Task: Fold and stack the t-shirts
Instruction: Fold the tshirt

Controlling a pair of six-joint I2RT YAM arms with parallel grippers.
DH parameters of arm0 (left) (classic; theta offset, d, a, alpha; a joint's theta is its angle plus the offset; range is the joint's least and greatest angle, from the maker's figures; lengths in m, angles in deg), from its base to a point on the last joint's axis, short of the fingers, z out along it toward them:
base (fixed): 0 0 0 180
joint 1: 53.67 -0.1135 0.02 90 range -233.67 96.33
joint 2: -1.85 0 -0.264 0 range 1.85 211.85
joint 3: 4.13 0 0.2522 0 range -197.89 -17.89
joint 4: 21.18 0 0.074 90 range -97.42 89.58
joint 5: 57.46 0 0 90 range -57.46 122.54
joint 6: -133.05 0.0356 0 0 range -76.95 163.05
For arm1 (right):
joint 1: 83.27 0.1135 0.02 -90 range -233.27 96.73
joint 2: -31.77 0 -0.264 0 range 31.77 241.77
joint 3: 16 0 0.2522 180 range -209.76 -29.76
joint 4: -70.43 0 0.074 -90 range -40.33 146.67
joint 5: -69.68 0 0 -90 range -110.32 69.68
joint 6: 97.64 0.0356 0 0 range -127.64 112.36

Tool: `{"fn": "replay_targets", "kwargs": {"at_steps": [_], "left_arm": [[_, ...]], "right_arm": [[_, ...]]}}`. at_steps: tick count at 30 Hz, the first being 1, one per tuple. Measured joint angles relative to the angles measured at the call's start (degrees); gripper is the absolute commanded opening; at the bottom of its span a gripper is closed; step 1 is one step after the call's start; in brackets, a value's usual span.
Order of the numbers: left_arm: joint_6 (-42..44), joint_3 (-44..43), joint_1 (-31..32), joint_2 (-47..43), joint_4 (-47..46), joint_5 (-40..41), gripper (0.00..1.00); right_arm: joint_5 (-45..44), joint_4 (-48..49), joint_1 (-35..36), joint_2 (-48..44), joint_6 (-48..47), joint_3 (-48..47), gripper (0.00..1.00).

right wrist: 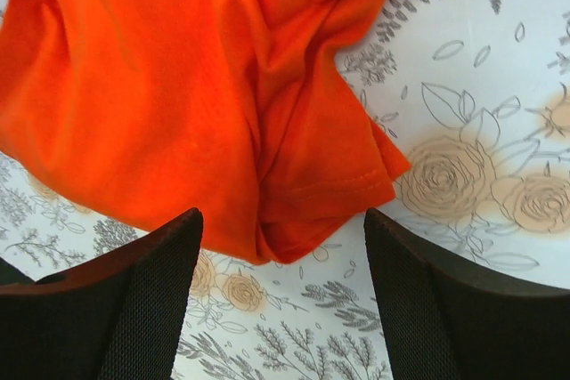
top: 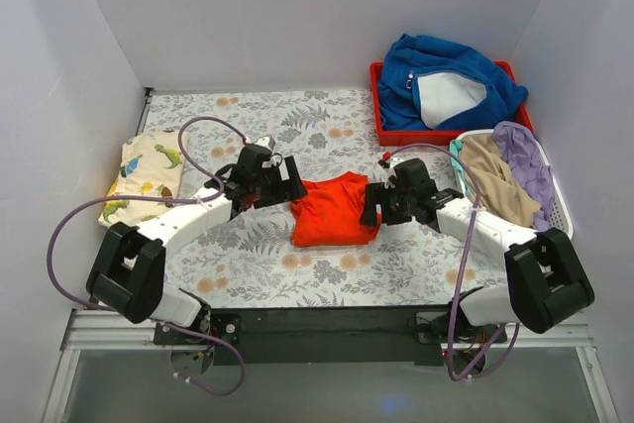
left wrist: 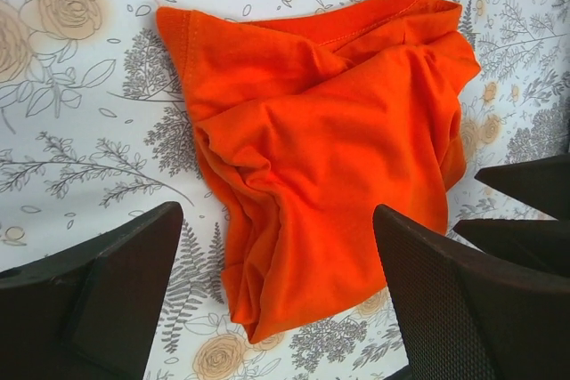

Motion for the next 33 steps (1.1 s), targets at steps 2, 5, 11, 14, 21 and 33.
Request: {"fn": "replay_targets", "kwargs": {"at_steps": [2,5,11,14,21,33], "left_arm": [[-0.09,0.0,0.0,0.96,-1.29,-1.29,0.88],[-0.44,-0.02,0.0,2.23,-3.32,-3.87,0.88],[-1.38,0.0,0.0,4.48,-5.46,-7.65,0.77],[-1.88,0.48,0.0,5.31,-6.4,-8.74,0.58],[-2.54,2.64,0.0,7.65,-7.23,-9.57,0.29],[-1.42,3.69,0.0,11.76,-7.65,-8.2,0.0]], "right_arm": [[1.46,1.77,-0.24,0.63,-0.07,0.02,0.79],[3.19,4.37,-0.55,1.68,-0.13,0.02,0.79],[5.77,8.13,-0.92,4.81,-0.31,-0.13,0.72],[7.39,9.53,-1.31,7.37,-0.46,-1.25,0.62],[10.32,12.13,-2.05,11.52,-0.37,-4.15,0.33],[11.8,12.61,-4.2,11.72,-0.7,-4.07,0.01]]}}
